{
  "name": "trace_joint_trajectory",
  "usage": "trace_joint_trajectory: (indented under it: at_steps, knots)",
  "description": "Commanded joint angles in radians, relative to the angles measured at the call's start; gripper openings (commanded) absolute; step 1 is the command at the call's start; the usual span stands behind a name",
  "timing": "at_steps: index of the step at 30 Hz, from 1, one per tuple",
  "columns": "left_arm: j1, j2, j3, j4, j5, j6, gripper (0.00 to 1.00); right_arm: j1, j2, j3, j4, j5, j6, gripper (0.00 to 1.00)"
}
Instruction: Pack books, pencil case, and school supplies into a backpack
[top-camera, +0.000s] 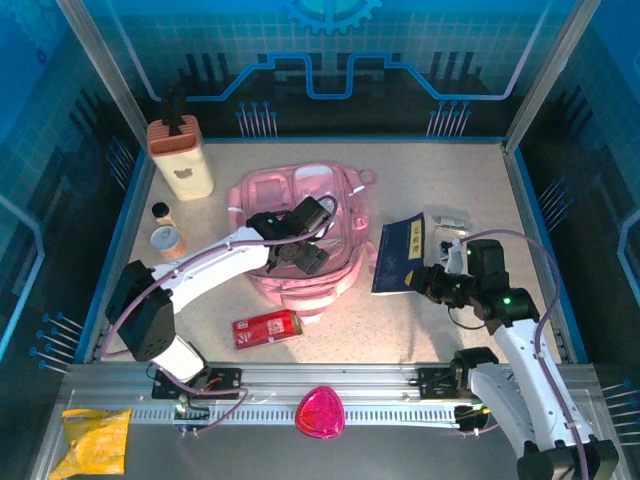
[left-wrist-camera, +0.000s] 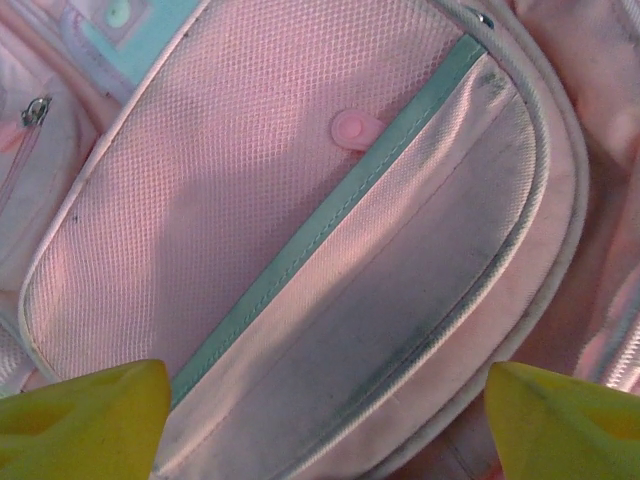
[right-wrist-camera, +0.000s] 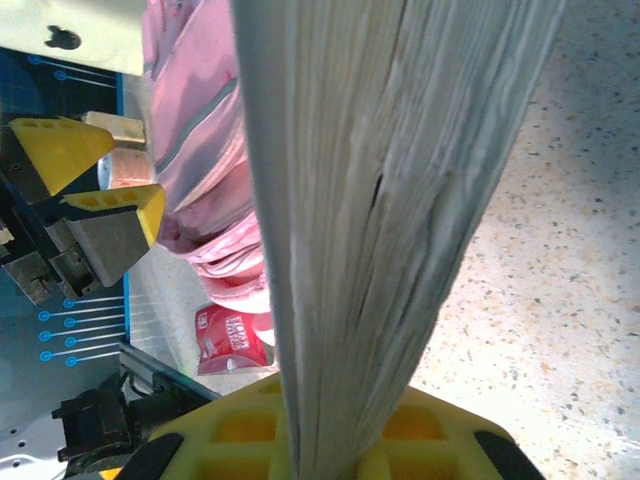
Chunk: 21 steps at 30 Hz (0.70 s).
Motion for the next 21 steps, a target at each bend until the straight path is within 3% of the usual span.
trace_joint_trajectory:
  at_steps: [1, 5, 10, 14, 17, 21]
  knots:
    - [0.007, 0.035, 0.035, 0.011, -0.015, 0.083, 0.82, -0.032, 0.003, 0.017, -0.023, -0.005, -0.046, 0.0]
    - [0.005, 0.074, 0.029, 0.058, -0.022, 0.103, 0.82, -0.052, 0.008, 0.013, -0.011, -0.018, -0.045, 0.0]
    - [-0.005, 0.118, 0.044, 0.085, 0.081, 0.123, 0.83, -0.055, 0.025, 0.012, -0.002, -0.034, -0.048, 0.0]
    - [-0.012, 0.173, 0.046, 0.121, 0.001, 0.111, 0.82, -0.059, 0.031, 0.005, 0.016, -0.045, -0.041, 0.0]
    - [-0.014, 0.209, 0.053, 0.136, -0.027, 0.101, 0.77, -0.06, 0.039, 0.003, 0.025, -0.05, -0.04, 0.0]
    - [-0.019, 0.21, 0.04, 0.188, -0.073, 0.113, 0.56, -0.06, 0.048, 0.006, 0.032, -0.055, -0.037, 0.0]
